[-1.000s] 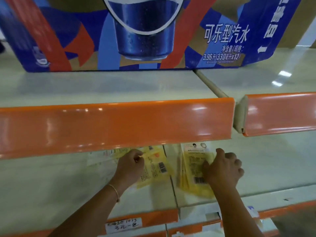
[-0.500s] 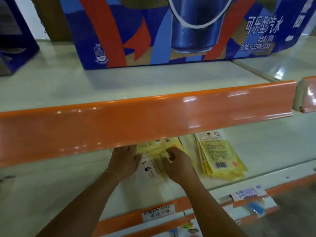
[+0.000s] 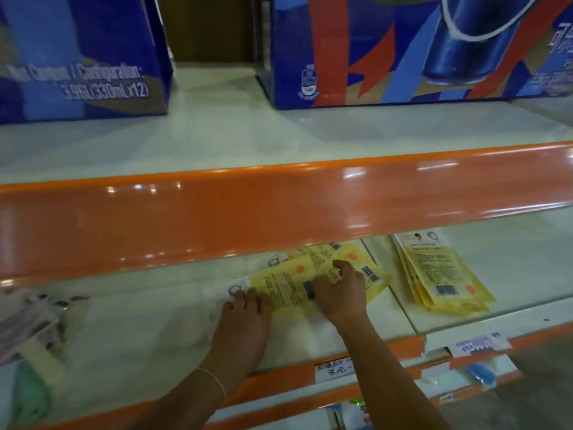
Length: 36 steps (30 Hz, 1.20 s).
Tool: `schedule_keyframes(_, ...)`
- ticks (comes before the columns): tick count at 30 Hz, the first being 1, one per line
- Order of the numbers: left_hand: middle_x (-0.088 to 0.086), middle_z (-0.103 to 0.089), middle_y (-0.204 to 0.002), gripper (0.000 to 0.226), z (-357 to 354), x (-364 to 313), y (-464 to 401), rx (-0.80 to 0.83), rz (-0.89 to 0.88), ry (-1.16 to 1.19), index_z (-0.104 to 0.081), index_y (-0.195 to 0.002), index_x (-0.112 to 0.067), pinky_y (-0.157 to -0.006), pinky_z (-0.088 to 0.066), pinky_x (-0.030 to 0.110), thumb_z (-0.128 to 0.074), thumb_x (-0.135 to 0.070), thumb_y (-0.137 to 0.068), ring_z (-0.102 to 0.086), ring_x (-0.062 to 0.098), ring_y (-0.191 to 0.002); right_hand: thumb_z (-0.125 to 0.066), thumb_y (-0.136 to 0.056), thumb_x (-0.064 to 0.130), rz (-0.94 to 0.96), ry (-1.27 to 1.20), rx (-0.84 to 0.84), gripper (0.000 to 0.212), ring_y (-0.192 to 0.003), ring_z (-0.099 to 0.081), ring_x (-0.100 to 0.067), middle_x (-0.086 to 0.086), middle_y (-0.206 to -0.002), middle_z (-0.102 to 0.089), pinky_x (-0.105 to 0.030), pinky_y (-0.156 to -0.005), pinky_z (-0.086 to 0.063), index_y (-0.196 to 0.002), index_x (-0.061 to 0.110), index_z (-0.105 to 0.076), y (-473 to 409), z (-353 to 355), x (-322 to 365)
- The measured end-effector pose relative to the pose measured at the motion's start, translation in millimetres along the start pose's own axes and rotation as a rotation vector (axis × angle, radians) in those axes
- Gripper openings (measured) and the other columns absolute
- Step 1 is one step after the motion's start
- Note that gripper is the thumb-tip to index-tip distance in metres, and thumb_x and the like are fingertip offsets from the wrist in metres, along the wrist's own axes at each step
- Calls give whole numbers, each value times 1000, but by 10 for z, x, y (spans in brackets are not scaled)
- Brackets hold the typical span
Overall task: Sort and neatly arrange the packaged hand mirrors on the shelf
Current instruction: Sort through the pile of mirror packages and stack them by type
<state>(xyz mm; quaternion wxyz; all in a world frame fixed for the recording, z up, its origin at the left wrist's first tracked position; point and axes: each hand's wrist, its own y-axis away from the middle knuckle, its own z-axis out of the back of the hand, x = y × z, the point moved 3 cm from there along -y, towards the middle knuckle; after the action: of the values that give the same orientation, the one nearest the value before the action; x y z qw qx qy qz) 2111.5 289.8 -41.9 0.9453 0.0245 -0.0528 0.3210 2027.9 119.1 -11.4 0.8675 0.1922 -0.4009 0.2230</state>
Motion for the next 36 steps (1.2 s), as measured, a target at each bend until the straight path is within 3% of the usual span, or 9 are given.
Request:
schedule_keyframes(7, 19, -69, -90, 60, 64, 121, 100, -170, -57, 57, -71, -95, -2, -54, -56, 44, -78, 2, -35, -68, 40, -76, -77, -77, 29, -153, -219, 160, 72, -100, -62, -23, -10, -126, -58, -36, -82, -54, -139, 12, -44, 78, -91, 40)
schedule_keyframes(11, 11, -73, -98, 51, 142, 174, 135, -382, -91, 214, -74, -99, -10, -76, -57, 45, -63, 5, -51, -71, 32, -89, -73, -79, -1, -379, -674, 401, 30, -83, -71, -37, -22, -93, -72, -48, -77, -58, -102, -14, -58, 199, -102, 23)
schedule_keyframes(15, 11, -67, -117, 55, 241, 144, 124, -464, -70, 259, -70, -112, -12, -105, -33, 49, -57, 1, -60, -59, 34, -115, -67, -81, -7, -353, -813, 540, 20, -91, -70, -39, -25, -100, -71, -41, -70, -59, -100, -12, -65, 242, -32, -28)
schedule_keyframes(20, 17, -9, -159, 78, 421, 55, 65, -258, 537, 810, -10, -152, -4, -120, -9, 40, -53, -9, -87, -7, 28, -147, -64, -86, -3, -316, -948, 408, 20, -94, -70, -39, -23, -103, -71, -52, -82, -56, -104, -9, -66, 109, 282, -170)
schedule_keyframes(22, 19, -27, -154, 67, 495, -89, -21, -88, 683, 1353, -15, -151, -8, -114, -28, 45, -50, -24, -97, -32, 29, -138, -62, -88, 0, -292, -987, 369, 20, -97, -68, -41, -22, -106, -71, -59, -87, -53, -107, -5, -67, 65, 409, -249)
schedule_keyframes(24, 22, -64, -113, 49, 604, -339, -135, 42, 674, 1786, -49, -130, -4, -81, -54, 47, -45, -41, -99, -66, 31, -94, -61, -90, 3, -268, -1005, 363, 21, -100, -67, -42, -21, -109, -70, -64, -91, -48, -109, -2, -67, 41, 510, -322)
schedule_keyframes(26, 17, -69, -76, 32, 677, -615, -242, 187, 677, 1987, -59, -105, -1, -54, -50, 36, -44, -29, -101, -66, 28, -61, -58, -92, 5, -242, -981, 379, 18, -100, -67, -39, -20, -108, -71, -61, -92, -49, -107, 2, -69, 45, 612, -368)
schedule_keyframes(31, 22, -66, -89, 19, 620, -1027, -594, 178, 708, 1854, -54, -112, 1, -41, -42, 27, -53, -9, -96, -61, 29, -60, -61, -91, 8, -186, -875, 417, 18, -91, -70, -32, -18, -102, -72, -45, -78, -57, -106, 1, -67, -28, 987, -578)
schedule_keyframes(36, 22, -58, -81, 33, 661, -1379, -929, 202, 671, 1766, -52, -113, 7, -42, -44, 27, -66, -11, -88, -54, 25, -50, -68, -85, 4, -158, -793, 302, 12, -58, -55, -21, -12, -68, -63, -27, -51, -44, -74, 4, -69, -178, 1440, -728)
